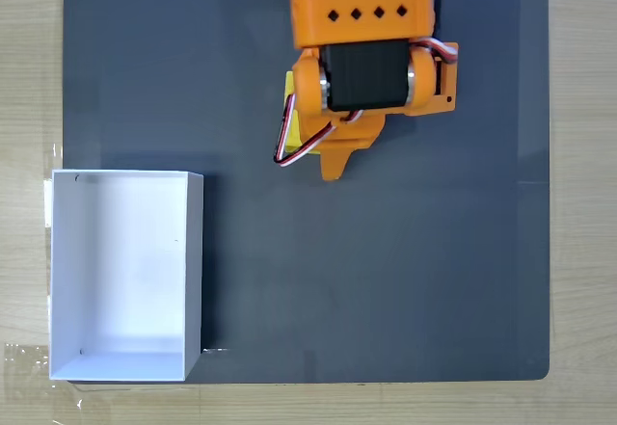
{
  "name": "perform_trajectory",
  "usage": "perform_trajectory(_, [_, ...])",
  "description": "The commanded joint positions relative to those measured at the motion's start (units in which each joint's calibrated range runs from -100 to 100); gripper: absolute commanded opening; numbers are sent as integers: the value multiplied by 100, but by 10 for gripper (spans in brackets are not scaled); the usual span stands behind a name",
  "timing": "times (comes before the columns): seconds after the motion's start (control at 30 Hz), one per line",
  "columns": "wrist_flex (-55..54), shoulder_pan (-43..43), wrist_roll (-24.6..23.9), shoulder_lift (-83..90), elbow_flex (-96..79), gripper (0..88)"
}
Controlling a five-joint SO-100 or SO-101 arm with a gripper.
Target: Grasp a yellow block and put it in the box
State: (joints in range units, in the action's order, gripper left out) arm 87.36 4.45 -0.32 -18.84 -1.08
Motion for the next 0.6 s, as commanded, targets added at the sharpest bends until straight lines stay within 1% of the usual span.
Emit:
perform_trajectory(0.0, [-10, -8, -5, 28, 194, 429])
perform_trajectory(0.13, [16, -8, -5, 28, 185, 416])
perform_trajectory(0.3, [-2, -8, -5, 53, 194, 286])
perform_trajectory(0.37, [-2, -8, -5, 79, 212, 254])
perform_trajectory(0.57, [-2, -8, -5, 341, 466, 245])
